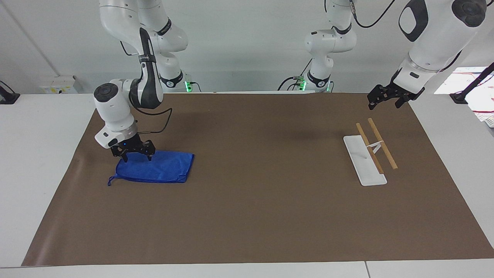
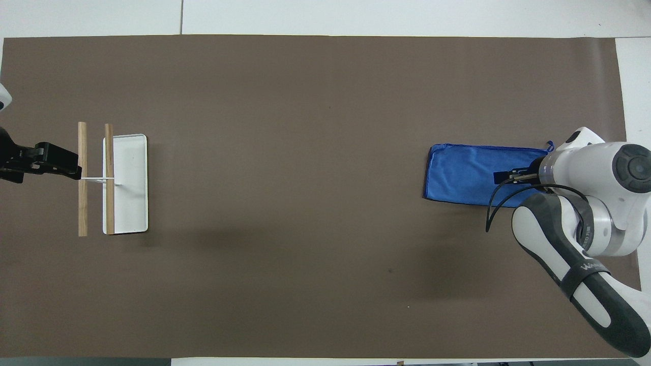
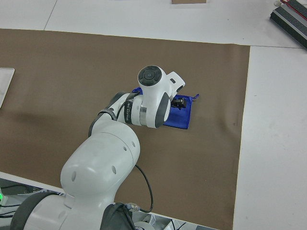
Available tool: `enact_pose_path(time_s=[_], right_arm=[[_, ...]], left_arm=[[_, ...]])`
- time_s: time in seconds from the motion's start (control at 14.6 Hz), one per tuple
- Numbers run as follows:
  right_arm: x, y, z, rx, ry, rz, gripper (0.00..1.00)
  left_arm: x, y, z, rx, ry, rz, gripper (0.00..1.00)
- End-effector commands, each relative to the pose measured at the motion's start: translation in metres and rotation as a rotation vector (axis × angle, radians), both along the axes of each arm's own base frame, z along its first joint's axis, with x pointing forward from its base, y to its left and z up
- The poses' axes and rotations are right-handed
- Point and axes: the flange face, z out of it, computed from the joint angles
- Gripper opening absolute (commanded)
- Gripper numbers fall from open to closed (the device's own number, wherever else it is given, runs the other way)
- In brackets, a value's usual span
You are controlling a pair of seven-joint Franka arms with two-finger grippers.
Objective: Right arm passes towel to left arm to hang
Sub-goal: 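Reach the right gripper down to the blue towel's nearer edge and grasp it, then lift the towel with the right gripper while the left gripper reaches toward it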
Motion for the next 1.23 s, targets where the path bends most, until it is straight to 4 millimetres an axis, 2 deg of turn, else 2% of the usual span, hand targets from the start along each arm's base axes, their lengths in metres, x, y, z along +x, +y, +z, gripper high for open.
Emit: enact_pose_path(time_s=[0.0,0.07,0.14,0.21,0.27,0.48,0.62,0.75,0.82,0.96,1.16], right_arm=[[-0.001,-0.003,-0.02,-0.001,0.003,0.012,0.98],[-0.001,-0.001,-0.021,-0.001,0.004,0.018,0.76],[-0.001,-0.001,-0.02,-0.002,0.003,0.03,0.46],[-0.001,0.0,-0.021,-0.003,0.005,0.037,0.08],[-0.001,0.0,-0.021,-0.002,0.006,0.035,0.0],[0.0,0.0,-0.02,0.0,0.01,0.009,0.0],[0.002,0.005,-0.012,0.002,0.025,0.012,0.0],[0.011,0.006,0.015,0.004,0.051,0.012,0.0],[0.016,0.013,0.032,0.005,0.062,0.024,0.0],[0.023,0.029,0.076,0.008,0.071,0.048,0.0],[0.026,0.072,0.135,0.022,0.054,0.053,0.0]], left_arm=[[-0.003,0.003,-0.002,0.008,-0.008,0.007,1.0],[-0.004,0.003,-0.003,0.008,-0.009,0.007,1.0],[-0.004,0.003,-0.003,0.008,-0.011,0.007,1.0],[-0.004,0.002,-0.003,0.008,-0.012,0.005,1.0],[-0.004,0.003,-0.003,0.008,-0.012,0.007,1.0],[-0.004,0.003,-0.003,0.008,-0.012,0.007,1.0],[-0.004,0.003,-0.004,0.008,-0.011,0.007,1.0],[-0.004,0.003,-0.005,0.008,-0.009,0.007,1.0],[-0.005,0.003,-0.004,0.008,-0.011,0.007,1.0],[-0.005,0.003,-0.004,0.008,-0.011,0.007,1.0],[-0.006,0.003,-0.003,0.008,-0.012,0.007,1.0]])
